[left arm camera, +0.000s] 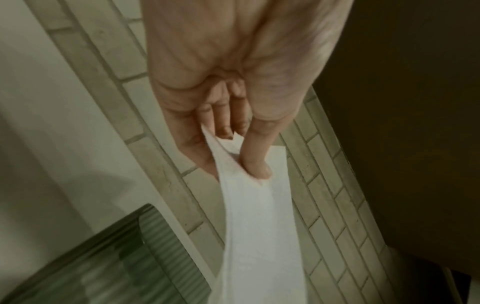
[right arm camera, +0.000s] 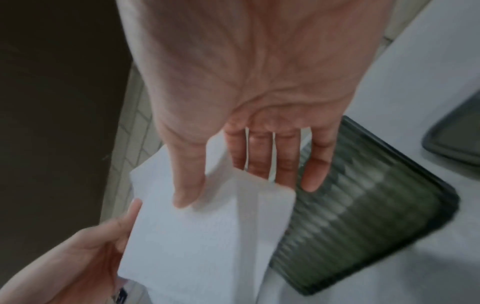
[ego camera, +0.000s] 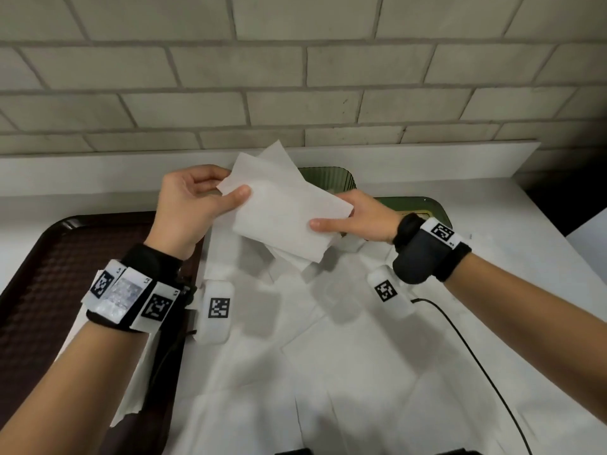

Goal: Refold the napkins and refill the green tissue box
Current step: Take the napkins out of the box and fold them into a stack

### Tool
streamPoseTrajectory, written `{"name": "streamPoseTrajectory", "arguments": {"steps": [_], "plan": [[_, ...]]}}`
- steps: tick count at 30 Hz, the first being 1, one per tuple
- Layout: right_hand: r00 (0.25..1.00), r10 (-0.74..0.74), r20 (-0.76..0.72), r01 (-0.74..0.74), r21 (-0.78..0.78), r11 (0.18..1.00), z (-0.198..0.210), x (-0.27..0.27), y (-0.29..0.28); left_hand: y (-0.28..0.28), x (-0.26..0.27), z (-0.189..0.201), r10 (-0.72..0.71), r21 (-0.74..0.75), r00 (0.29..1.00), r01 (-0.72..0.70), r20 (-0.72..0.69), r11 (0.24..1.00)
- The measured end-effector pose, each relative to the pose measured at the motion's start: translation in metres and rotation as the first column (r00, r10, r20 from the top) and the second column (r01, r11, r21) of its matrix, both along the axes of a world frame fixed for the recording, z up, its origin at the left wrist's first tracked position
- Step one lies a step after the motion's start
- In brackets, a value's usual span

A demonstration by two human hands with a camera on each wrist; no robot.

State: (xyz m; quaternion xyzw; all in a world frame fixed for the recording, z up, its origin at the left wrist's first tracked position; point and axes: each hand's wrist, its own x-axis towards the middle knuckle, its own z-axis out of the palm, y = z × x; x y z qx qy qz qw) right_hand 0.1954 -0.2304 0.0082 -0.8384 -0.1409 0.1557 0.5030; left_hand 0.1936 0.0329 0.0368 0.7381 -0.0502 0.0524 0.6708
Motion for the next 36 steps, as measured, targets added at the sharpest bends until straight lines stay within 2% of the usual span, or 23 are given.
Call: {"name": "streamPoseTrajectory", "arguments": {"steps": [3, 7, 10, 12, 14, 16, 18, 20, 23, 25, 29, 34, 36], "plan": [[0.986, -0.134, -0.098, 0.15, 0.185, 0.971, -0.012, -0.001, -0.002, -0.004, -0.001, -0.006, 0.035, -0.103, 0.998, -0.039, -0.044, 0.994], [0.952, -0.227, -0.206, 0.281, 0.293, 0.914, -0.017, -0.003, -0.003, -0.005, -0.002, -0.022, 0.067, -0.164, 0.984, -0.095, -0.165, 0.982], [0.949, -0.253, -0.188, 0.305, 0.351, 0.885, -0.011, -0.001, -0.006, -0.007, -0.005, -0.03, -0.062, -0.129, 0.963, 0.029, -0.262, 0.991], [0.954, -0.284, -0.097, 0.3, 0.352, 0.887, -0.004, 0.0, -0.008, -0.008, -0.006, -0.033, -0.101, -0.099, 0.96, 0.078, -0.261, 0.992], [0.946, -0.319, 0.056, 0.289, 0.3, 0.909, -0.001, 0.001, -0.012, -0.006, -0.008, -0.038, -0.08, -0.019, 0.975, 0.078, -0.208, 0.997], [0.934, -0.307, 0.183, 0.271, 0.197, 0.942, -0.002, -0.001, -0.015, -0.006, -0.01, -0.045, -0.054, 0.171, 0.984, 0.083, -0.171, 0.982], [0.928, -0.282, 0.242, 0.265, 0.101, 0.959, -0.01, -0.006, -0.018, -0.006, -0.013, -0.05, -0.032, 0.437, 0.99, 0.091, -0.14, 0.895], [0.927, -0.244, 0.284, 0.247, 0.028, 0.969, -0.021, -0.012, -0.02, -0.009, -0.018, -0.053, -0.066, 0.617, 0.993, 0.11, -0.094, 0.779], [0.938, -0.197, 0.286, 0.208, -0.008, 0.978, -0.035, -0.022, -0.021, -0.011, -0.021, -0.061, -0.156, 0.683, 0.981, 0.19, -0.112, 0.705], [0.948, -0.183, 0.259, 0.197, -0.031, 0.98, -0.042, -0.026, -0.021, -0.014, -0.022, -0.068, -0.158, 0.694, 0.972, 0.235, -0.174, 0.68], [0.96, -0.134, 0.247, 0.187, -0.204, 0.961, -0.056, -0.028, -0.019, -0.023, -0.023, -0.078, -0.138, 0.708, 0.958, 0.28, -0.253, 0.648], [0.956, -0.17, 0.238, 0.242, -0.318, 0.917, -0.061, -0.027, -0.015, -0.029, -0.017, -0.081, -0.151, 0.78, 0.972, 0.234, -0.179, 0.58], [0.955, -0.188, 0.231, 0.258, -0.328, 0.909, -0.058, -0.024, -0.018, -0.027, -0.013, -0.078, -0.156, 0.773, 0.974, 0.227, -0.166, 0.593]]}}
